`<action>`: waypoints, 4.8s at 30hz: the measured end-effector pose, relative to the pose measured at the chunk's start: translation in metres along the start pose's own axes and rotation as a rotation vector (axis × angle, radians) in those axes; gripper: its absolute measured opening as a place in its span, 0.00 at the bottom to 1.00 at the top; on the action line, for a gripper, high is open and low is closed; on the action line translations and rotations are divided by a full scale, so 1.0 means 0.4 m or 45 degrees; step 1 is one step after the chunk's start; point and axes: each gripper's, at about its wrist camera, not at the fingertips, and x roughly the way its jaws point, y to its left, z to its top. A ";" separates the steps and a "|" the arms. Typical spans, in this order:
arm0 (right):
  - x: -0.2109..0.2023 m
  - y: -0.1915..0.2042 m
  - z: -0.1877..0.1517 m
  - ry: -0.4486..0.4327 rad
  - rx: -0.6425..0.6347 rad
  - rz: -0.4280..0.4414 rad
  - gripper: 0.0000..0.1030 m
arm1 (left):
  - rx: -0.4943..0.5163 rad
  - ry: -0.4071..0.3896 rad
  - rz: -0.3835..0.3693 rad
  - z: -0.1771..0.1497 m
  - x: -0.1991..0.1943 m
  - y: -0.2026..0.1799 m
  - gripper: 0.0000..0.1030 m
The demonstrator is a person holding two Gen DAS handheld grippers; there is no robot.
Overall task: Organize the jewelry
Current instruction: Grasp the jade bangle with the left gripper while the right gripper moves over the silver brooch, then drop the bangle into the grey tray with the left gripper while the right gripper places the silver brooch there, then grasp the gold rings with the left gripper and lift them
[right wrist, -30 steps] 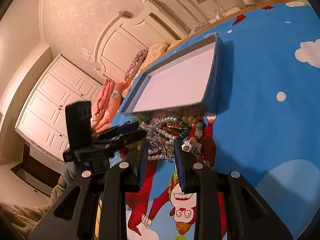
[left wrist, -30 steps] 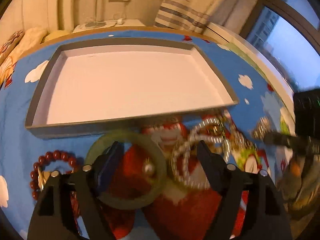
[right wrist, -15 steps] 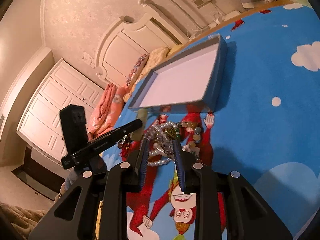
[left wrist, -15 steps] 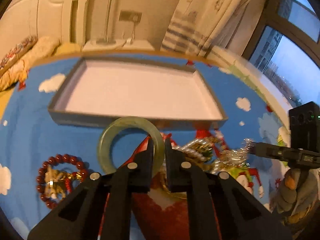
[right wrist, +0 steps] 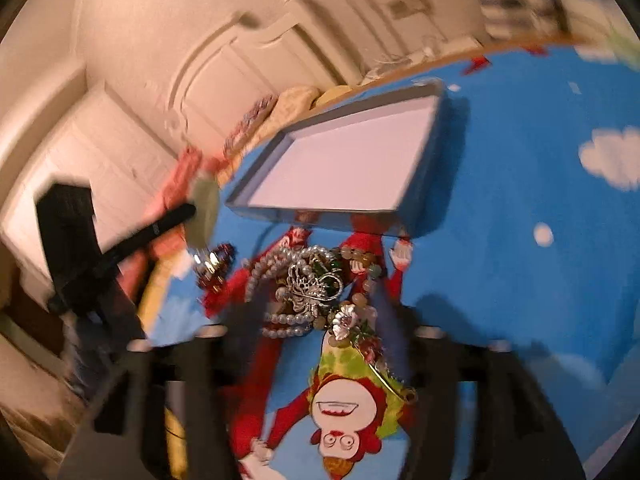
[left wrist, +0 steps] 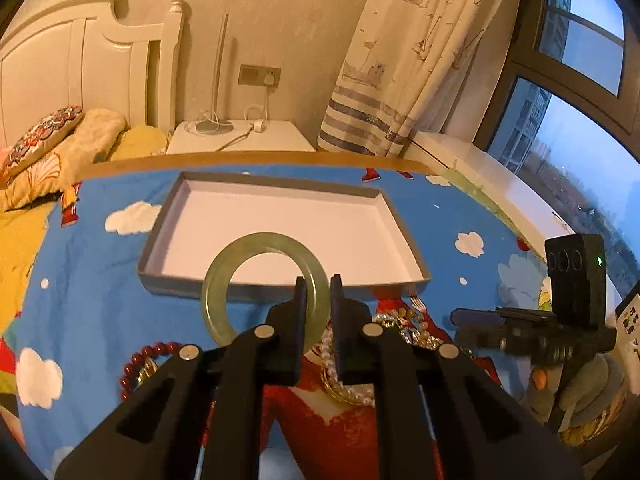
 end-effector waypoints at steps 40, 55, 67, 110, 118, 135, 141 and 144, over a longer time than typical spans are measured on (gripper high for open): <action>0.007 0.078 0.049 -0.058 -0.217 -0.120 0.38 | 0.206 0.403 0.109 -0.062 0.219 0.081 0.30; 0.006 0.074 0.068 -0.099 -0.166 -0.095 0.39 | -0.054 0.150 -0.091 -0.052 0.093 0.109 0.11; 0.157 0.009 0.227 -0.069 -0.107 -0.179 0.39 | -0.148 0.124 -0.001 0.110 0.222 0.176 0.11; -0.048 -0.025 -0.022 -0.110 -0.063 -0.248 0.81 | -0.204 0.031 0.598 -0.277 -0.172 0.219 0.98; -0.044 0.001 -0.027 -0.117 -0.075 -0.243 0.81 | -0.005 0.080 0.482 -0.184 -0.048 0.153 0.71; 0.059 0.217 -0.027 -0.011 -0.362 -0.084 0.74 | -0.122 -0.099 0.429 -0.165 -0.108 0.209 0.22; 0.162 0.310 0.001 0.081 -0.372 0.075 0.65 | -0.204 -0.117 0.593 -0.233 -0.185 0.255 0.22; 0.226 0.343 0.034 0.121 -0.363 0.108 0.55 | -0.258 -0.077 0.622 -0.267 -0.189 0.290 0.22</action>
